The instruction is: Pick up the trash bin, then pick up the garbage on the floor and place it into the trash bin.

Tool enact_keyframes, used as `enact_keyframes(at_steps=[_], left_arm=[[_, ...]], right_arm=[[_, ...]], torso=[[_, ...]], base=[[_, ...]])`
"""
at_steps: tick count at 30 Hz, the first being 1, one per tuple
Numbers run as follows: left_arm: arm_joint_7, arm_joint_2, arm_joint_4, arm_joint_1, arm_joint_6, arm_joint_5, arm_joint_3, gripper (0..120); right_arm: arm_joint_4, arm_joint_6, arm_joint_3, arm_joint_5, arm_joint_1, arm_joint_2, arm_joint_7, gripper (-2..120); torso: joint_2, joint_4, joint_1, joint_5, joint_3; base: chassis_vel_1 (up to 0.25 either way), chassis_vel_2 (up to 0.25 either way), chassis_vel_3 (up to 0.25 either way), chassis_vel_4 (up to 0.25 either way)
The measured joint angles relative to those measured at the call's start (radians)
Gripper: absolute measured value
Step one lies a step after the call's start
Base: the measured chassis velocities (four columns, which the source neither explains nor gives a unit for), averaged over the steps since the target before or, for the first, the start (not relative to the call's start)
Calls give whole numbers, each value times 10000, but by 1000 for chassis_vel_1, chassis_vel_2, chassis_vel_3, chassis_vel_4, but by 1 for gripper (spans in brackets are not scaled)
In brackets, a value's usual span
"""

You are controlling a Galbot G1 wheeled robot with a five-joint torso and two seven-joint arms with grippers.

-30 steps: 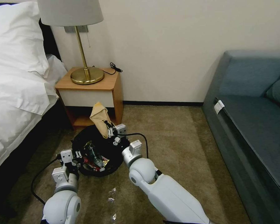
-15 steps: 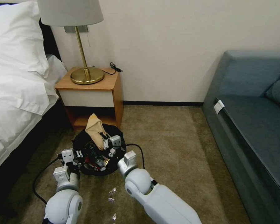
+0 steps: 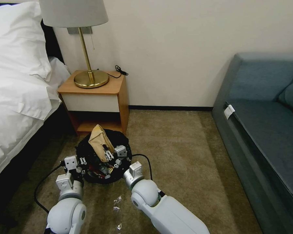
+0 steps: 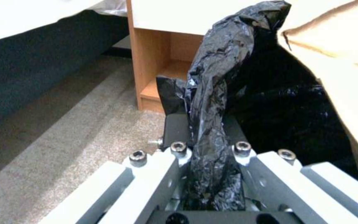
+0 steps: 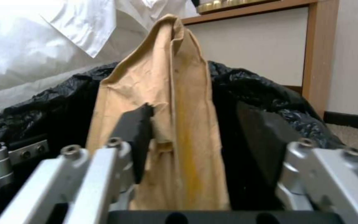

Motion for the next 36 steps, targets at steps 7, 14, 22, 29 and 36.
enact_keyframes(at_steps=[7, 14, 22, 29, 36], left_arm=[[-69, 32, 1, -36, 15, -73, -32, 4], [-101, 114, -19, -58, 53, -141, -50, 4], [-107, 86, -131, 22, 53, -148, -58, 4], [-110, 104, -99, 35, 51, -168, -81, 4], [-103, 129, -18, -36, 46, -268, -65, 4]], right_arm=[[110, 18, 73, -135, -66, -94, -37, 67], [441, -214, -369, 119, 111, -842, 47, 81], [1007, -1318, -2115, 2320, 2235, -1973, 417, 93], [1342, -2030, -3369, 4275, 3899, -2639, 381, 99], [1074, -2516, -4958, 5534, 6021, -3026, 185, 100]], torso=[[0, 0, 0, 0, 0], [1, -2, 0, 0, 0], [0, 1, 0, 2, 1], [1, 1, 0, 0, 0], [0, 0, 1, -1, 2]], base=[[0, 0, 0, 0], [0, 0, 0, 0], [0, 0, 0, 0], [0, 0, 0, 0], [0, 0, 0, 0]])
